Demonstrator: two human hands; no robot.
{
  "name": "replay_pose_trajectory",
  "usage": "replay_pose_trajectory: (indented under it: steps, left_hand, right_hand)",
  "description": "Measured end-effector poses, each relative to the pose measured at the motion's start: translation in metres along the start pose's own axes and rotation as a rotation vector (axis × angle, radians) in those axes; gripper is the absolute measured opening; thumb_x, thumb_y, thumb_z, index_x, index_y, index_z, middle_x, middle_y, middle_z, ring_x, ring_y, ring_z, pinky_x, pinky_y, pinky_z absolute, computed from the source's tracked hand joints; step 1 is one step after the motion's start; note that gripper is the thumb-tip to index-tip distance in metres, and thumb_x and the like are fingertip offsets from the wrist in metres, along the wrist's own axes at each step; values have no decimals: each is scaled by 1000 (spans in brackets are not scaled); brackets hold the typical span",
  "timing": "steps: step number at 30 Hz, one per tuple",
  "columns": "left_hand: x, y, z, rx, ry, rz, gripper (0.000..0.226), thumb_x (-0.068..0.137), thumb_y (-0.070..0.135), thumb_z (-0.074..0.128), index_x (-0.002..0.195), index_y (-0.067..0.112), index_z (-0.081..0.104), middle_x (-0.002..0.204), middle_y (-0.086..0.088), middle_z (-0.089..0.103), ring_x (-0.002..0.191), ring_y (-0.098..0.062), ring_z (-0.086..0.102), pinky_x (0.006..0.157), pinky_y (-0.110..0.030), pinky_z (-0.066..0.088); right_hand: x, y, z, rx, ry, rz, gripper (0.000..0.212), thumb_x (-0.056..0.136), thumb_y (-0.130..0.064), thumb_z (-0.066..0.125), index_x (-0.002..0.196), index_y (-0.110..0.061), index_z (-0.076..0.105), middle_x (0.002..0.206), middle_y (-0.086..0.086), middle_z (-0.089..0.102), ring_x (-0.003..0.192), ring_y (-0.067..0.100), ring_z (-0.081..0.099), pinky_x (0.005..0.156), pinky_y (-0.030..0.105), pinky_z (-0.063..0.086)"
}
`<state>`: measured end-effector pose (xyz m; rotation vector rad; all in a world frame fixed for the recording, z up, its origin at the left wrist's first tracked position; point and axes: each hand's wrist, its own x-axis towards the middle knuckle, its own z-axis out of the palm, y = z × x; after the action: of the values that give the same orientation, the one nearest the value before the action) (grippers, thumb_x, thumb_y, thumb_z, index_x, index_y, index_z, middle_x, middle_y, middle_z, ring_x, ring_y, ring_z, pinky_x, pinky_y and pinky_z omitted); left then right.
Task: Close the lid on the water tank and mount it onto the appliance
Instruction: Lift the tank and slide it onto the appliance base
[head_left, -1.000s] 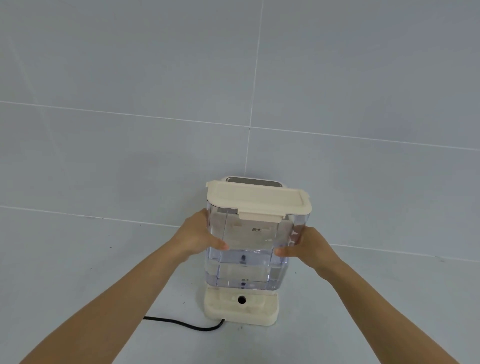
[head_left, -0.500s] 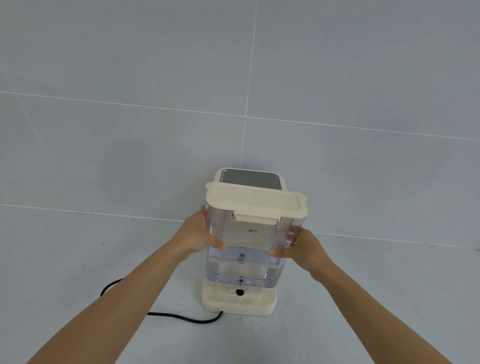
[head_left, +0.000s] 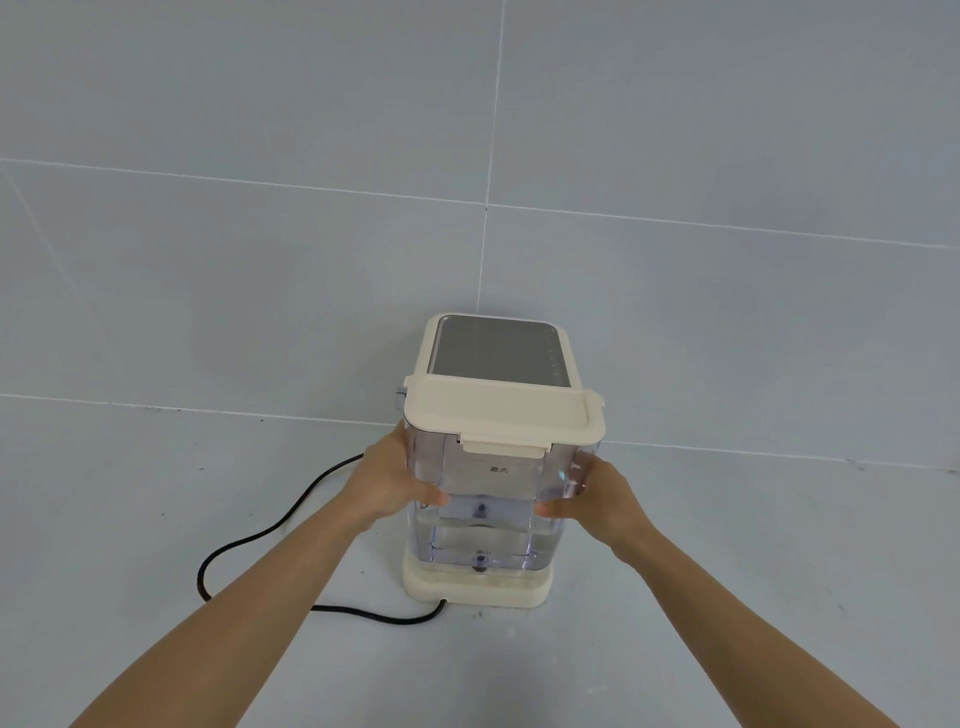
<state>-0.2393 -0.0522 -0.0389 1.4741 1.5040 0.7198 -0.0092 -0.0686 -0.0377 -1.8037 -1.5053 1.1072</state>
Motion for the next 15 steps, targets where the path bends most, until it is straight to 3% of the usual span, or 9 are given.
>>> replay_pose_trajectory:
  steps: [2, 6, 10, 15]
  left_hand:
    - [-1, -3, 3, -9, -3, -1, 79, 60, -3, 80, 128, 11, 43, 113, 2, 56, 110, -19, 52, 88, -27, 40]
    - [-2, -6, 6, -13, -12, -12, 83, 61, -3, 79, 132, 12, 39, 115, 3, 53, 107, -14, 47, 89, -25, 38]
    - [-2, -9, 7, -3, -5, -15, 86, 61, -3, 79, 134, 11, 37, 125, -3, 55, 112, -21, 50, 89, -25, 39]
    - [-2, -10, 9, 6, -4, -7, 84, 63, -3, 78, 134, 11, 35, 115, 3, 52, 109, -18, 49, 85, -24, 37]
  right_hand:
    - [1, 4, 3, 9, 3, 1, 61, 61, -12, 81, 117, -9, 55, 112, 12, 64, 96, 22, 57, 78, 28, 44]
    - [3, 8, 6, 4, -15, -9, 68, 63, -14, 81, 124, -11, 50, 118, 4, 60, 99, 19, 52, 81, 27, 40]
    - [4, 11, 8, -7, -11, -13, 69, 64, -15, 80, 125, -11, 49, 123, 7, 60, 97, 19, 52, 79, 26, 39]
    - [6, 15, 8, -7, -22, -7, 71, 64, -16, 80, 127, -11, 48, 129, 7, 58, 107, 23, 54, 86, 29, 44]
